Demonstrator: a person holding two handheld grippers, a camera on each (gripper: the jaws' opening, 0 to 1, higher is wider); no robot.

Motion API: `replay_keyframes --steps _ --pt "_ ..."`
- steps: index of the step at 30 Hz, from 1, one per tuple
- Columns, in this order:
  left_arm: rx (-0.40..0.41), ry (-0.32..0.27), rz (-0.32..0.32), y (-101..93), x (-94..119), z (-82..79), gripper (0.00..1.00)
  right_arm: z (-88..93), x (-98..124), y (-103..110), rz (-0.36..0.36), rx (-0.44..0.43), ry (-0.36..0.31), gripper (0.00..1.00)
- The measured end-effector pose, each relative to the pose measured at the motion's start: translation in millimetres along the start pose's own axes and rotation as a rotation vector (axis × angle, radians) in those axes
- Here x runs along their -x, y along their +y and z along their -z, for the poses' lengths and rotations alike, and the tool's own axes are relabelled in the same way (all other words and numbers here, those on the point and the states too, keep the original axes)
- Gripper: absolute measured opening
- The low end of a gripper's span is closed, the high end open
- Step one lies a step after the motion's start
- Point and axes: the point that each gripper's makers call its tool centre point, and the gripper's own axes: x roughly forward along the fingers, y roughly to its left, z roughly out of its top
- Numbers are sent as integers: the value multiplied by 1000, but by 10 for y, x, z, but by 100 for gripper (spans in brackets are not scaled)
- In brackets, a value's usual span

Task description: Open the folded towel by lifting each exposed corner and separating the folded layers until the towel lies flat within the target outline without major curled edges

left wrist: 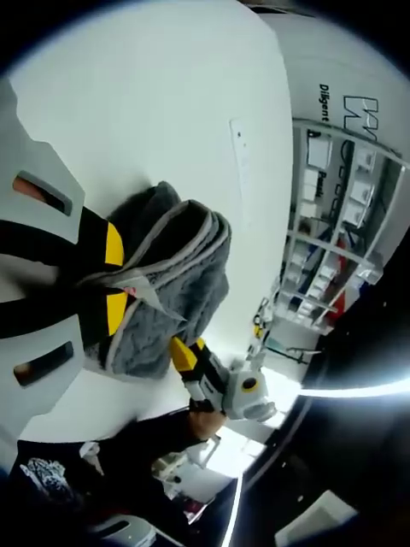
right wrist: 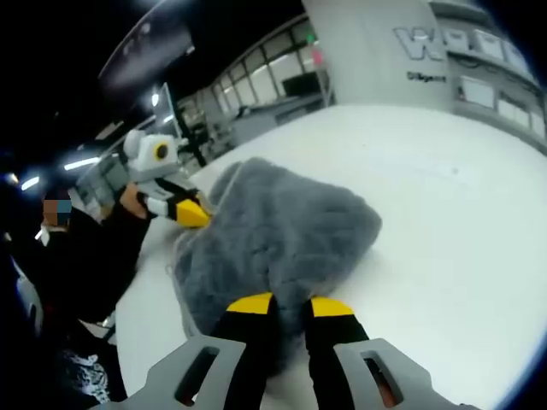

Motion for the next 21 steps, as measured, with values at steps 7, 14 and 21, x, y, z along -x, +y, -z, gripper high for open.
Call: replay_keyframes --steps 7,14,21 --pt "-22 12 12 -42 55 63 5 36 15 101 2 31 27 10" --pt "-4 6 27 13 73 55 5 46 19 90 -14 29 43 10" --pt "-11 7 29 90 72 35 5 59 17 102 -24 23 45 10"
